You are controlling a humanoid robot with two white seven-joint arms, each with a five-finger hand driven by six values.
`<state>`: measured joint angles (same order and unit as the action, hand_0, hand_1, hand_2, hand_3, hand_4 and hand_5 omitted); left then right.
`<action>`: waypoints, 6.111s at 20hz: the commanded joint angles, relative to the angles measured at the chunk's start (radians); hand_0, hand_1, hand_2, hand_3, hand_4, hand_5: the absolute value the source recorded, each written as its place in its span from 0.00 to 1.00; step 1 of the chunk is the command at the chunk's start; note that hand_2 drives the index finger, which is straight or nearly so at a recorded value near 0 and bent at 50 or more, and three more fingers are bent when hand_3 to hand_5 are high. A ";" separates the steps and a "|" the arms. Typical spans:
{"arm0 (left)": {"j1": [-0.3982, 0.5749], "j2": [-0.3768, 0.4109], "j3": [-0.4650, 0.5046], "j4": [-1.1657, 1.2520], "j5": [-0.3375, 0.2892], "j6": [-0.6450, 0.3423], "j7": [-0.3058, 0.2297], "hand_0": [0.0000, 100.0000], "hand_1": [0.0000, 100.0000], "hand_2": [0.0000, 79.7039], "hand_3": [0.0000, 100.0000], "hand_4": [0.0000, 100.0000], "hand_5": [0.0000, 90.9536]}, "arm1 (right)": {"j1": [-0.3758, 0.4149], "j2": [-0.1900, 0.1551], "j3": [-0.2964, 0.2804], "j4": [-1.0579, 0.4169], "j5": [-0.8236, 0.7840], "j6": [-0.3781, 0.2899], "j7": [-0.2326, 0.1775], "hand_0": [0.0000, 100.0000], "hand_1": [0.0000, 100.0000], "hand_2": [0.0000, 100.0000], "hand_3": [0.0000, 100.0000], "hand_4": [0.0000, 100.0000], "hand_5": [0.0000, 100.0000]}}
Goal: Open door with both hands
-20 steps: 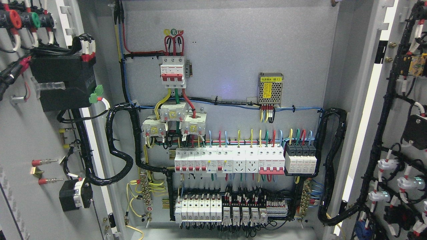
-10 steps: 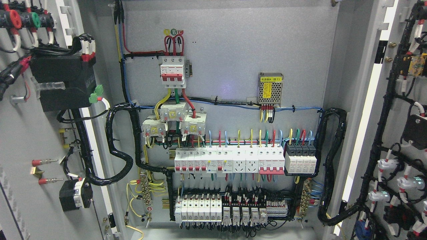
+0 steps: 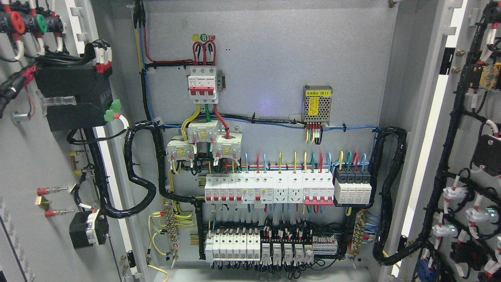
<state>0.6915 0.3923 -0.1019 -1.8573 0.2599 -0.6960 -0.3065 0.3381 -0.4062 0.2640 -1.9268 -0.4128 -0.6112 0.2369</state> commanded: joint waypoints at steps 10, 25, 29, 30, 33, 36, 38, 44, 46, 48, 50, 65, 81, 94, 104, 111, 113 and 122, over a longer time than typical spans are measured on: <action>0.002 0.140 0.025 -0.163 0.032 -0.260 0.057 0.00 0.00 0.00 0.00 0.03 0.00 | 0.002 -0.036 -0.163 -0.087 0.002 -0.075 -0.001 0.00 0.00 0.00 0.00 0.00 0.00; -0.075 0.157 0.080 -0.175 0.108 -0.336 0.057 0.00 0.00 0.00 0.00 0.03 0.00 | -0.018 -0.059 -0.218 -0.087 0.002 -0.078 -0.001 0.00 0.00 0.00 0.00 0.00 0.00; -0.095 0.161 0.080 -0.177 0.108 -0.368 0.058 0.00 0.00 0.00 0.00 0.03 0.00 | -0.016 -0.051 -0.223 -0.089 0.002 -0.078 -0.001 0.00 0.00 0.00 0.00 0.00 0.00; -0.099 0.163 0.079 -0.177 0.108 -0.378 0.058 0.00 0.00 0.00 0.00 0.03 0.00 | -0.014 -0.052 -0.230 -0.087 0.002 -0.078 -0.001 0.00 0.00 0.00 0.00 0.00 0.00; -0.105 0.174 0.080 -0.177 0.108 -0.421 0.058 0.00 0.00 0.00 0.00 0.03 0.00 | -0.011 -0.057 -0.239 -0.087 0.000 -0.097 -0.001 0.00 0.00 0.00 0.00 0.00 0.00; -0.115 0.178 0.082 -0.177 0.108 -0.476 0.093 0.00 0.00 0.00 0.00 0.03 0.00 | -0.011 -0.057 -0.239 -0.087 0.000 -0.098 -0.004 0.00 0.00 0.00 0.00 0.00 0.00; -0.122 0.178 0.082 -0.177 0.108 -0.505 0.104 0.00 0.00 0.00 0.00 0.03 0.00 | -0.008 -0.057 -0.244 -0.087 -0.001 -0.102 -0.004 0.00 0.00 0.00 0.00 0.00 0.00; -0.124 0.188 0.102 -0.177 0.116 -0.580 0.121 0.00 0.00 0.00 0.00 0.03 0.00 | 0.025 -0.059 -0.250 -0.086 -0.012 -0.110 -0.005 0.00 0.00 0.00 0.00 0.00 0.00; -0.124 0.192 0.116 -0.177 0.128 -0.580 0.126 0.00 0.00 0.00 0.00 0.03 0.00 | 0.028 -0.057 -0.259 -0.086 -0.017 -0.110 -0.005 0.00 0.00 0.00 0.00 0.00 0.00; -0.124 0.194 0.122 -0.175 0.144 -0.580 0.127 0.00 0.00 0.00 0.00 0.03 0.00 | 0.028 -0.054 -0.267 -0.080 -0.032 -0.113 -0.007 0.00 0.00 0.00 0.00 0.00 0.00; -0.124 0.195 0.123 -0.175 0.147 -0.580 0.127 0.00 0.00 0.00 0.00 0.03 0.00 | 0.028 -0.046 -0.279 -0.078 -0.076 -0.113 -0.008 0.00 0.00 0.00 0.00 0.00 0.00; -0.119 0.223 0.261 -0.166 0.340 -0.582 0.127 0.00 0.00 0.00 0.00 0.03 0.00 | 0.064 -0.060 -0.370 -0.041 -0.254 -0.113 -0.005 0.00 0.00 0.00 0.00 0.00 0.00; -0.046 0.244 0.407 -0.065 0.492 -0.646 0.126 0.00 0.00 0.00 0.00 0.03 0.00 | 0.084 -0.164 -0.374 -0.027 -0.350 -0.113 0.002 0.00 0.00 0.00 0.00 0.00 0.00; -0.085 0.258 0.435 0.033 0.532 -0.629 0.127 0.00 0.00 0.00 0.00 0.03 0.00 | 0.081 -0.223 -0.404 -0.003 -0.351 -0.139 0.004 0.00 0.00 0.00 0.00 0.00 0.00; -0.153 0.298 0.438 0.118 0.584 -0.533 0.127 0.00 0.00 0.00 0.00 0.03 0.00 | 0.075 -0.223 -0.417 0.014 -0.351 -0.157 0.004 0.00 0.00 0.00 0.00 0.00 0.00; -0.219 0.318 0.442 0.155 0.616 -0.375 0.127 0.00 0.00 0.00 0.00 0.03 0.00 | 0.070 -0.227 -0.420 0.046 -0.353 -0.160 0.038 0.00 0.00 0.00 0.00 0.00 0.00; -0.234 0.321 0.444 0.164 0.631 -0.344 0.127 0.00 0.00 0.00 0.00 0.03 0.00 | 0.067 -0.227 -0.421 0.048 -0.353 -0.160 0.038 0.00 0.00 0.00 0.00 0.00 0.00; -0.253 0.329 0.464 0.216 0.654 -0.211 0.127 0.00 0.00 0.00 0.00 0.03 0.00 | 0.056 -0.237 -0.443 0.078 -0.388 -0.160 0.038 0.00 0.00 0.00 0.00 0.00 0.00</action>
<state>0.4577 0.7017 0.3448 -1.7074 0.8955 -0.7724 -0.1785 0.3981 -0.6317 -0.1573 -1.8816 -0.7885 -0.7717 0.2740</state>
